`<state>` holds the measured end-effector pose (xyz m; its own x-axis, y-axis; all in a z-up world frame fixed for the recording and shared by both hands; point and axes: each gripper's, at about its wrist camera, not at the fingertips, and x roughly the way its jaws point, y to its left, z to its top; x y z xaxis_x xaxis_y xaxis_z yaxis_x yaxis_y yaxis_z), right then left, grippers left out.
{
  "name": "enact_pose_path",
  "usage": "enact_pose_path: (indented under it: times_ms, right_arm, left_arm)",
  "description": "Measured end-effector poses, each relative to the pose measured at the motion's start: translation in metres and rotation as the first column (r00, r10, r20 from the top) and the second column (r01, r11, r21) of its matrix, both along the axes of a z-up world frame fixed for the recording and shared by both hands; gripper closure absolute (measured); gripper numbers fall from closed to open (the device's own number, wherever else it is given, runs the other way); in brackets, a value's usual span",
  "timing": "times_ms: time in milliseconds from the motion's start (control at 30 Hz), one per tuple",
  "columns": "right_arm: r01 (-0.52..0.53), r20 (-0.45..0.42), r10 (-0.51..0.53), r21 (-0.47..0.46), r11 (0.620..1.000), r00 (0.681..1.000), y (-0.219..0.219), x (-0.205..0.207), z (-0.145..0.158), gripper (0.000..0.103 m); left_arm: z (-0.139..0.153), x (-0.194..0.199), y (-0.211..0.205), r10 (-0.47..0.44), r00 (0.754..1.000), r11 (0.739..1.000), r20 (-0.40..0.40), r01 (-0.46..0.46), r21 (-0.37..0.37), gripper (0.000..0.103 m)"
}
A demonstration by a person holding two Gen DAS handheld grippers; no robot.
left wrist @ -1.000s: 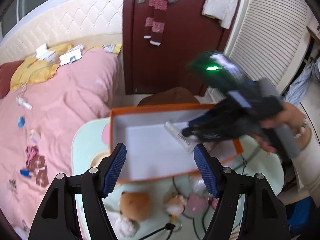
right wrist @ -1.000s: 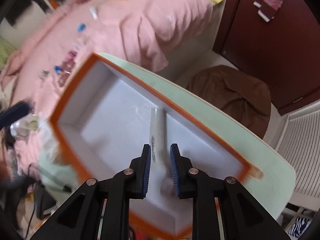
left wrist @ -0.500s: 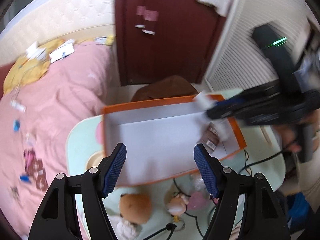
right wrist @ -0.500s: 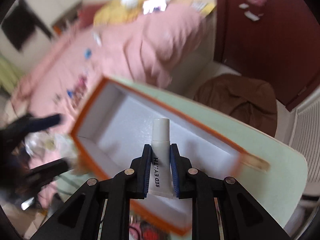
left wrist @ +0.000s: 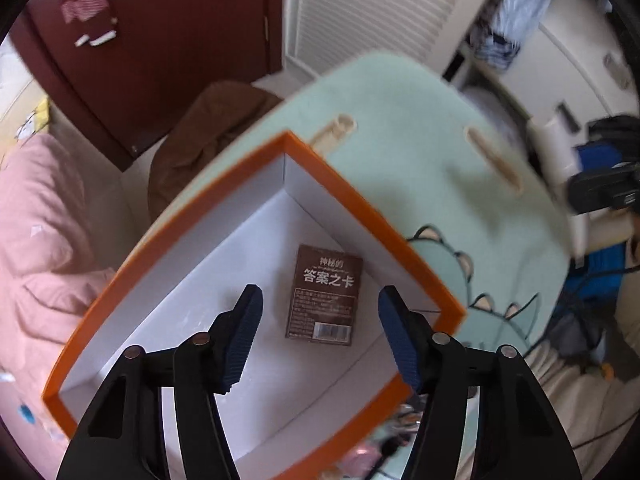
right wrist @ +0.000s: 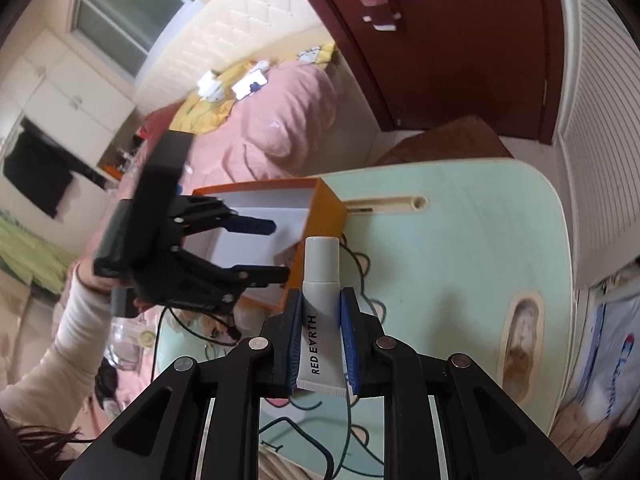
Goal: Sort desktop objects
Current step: 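Lift the tube out with the right tool while the left tool grasps the brown packet, then set the brown packet on the table with the left tool while the right tool sets the tube down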
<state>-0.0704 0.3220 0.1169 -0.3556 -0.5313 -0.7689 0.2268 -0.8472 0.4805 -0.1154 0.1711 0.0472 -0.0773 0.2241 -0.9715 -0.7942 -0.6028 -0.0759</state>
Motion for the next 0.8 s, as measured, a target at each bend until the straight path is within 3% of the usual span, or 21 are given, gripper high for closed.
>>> enact_pose_path:
  times_ms: [67,167,233,433,533,633,800]
  right_arm:
    - [-0.002,0.002,0.002,-0.017,1.0,1.0,0.003,0.005,0.0,0.085]
    - [-0.007,0.003,0.008,-0.036,0.999,1.0,0.007,0.007,0.001,0.085]
    - [-0.011,0.005,0.012,-0.046,0.999,1.0,0.007,0.005,0.0,0.085]
    - [-0.01,0.013,0.011,-0.06,0.998,1.0,0.008,0.008,0.0,0.085]
    - [-0.024,0.02,0.025,-0.058,0.998,0.999,0.002,0.01,-0.002,0.085]
    - [-0.059,0.035,0.06,-0.041,0.997,0.998,-0.012,0.017,-0.007,0.085]
    - [-0.117,0.061,0.118,-0.015,0.993,0.991,-0.036,0.027,-0.015,0.085]
  left_arm:
    - [-0.011,-0.004,0.002,-0.007,0.999,1.0,0.046,0.008,-0.012,0.043]
    - [-0.012,-0.006,0.001,-0.002,0.999,1.0,0.051,0.001,0.015,0.045]
    - [-0.011,-0.001,0.001,-0.023,0.999,0.999,0.048,0.022,0.031,0.06]
    - [-0.003,0.008,-0.007,-0.005,1.0,1.0,0.014,0.004,0.03,0.06]
    - [0.018,0.006,-0.029,0.059,0.998,0.995,-0.027,-0.056,0.077,0.06]
    - [0.055,0.014,-0.057,0.129,0.989,0.978,-0.066,-0.116,0.171,0.06]
    - [0.101,0.057,-0.11,0.191,0.978,0.943,-0.085,-0.159,0.291,0.06]
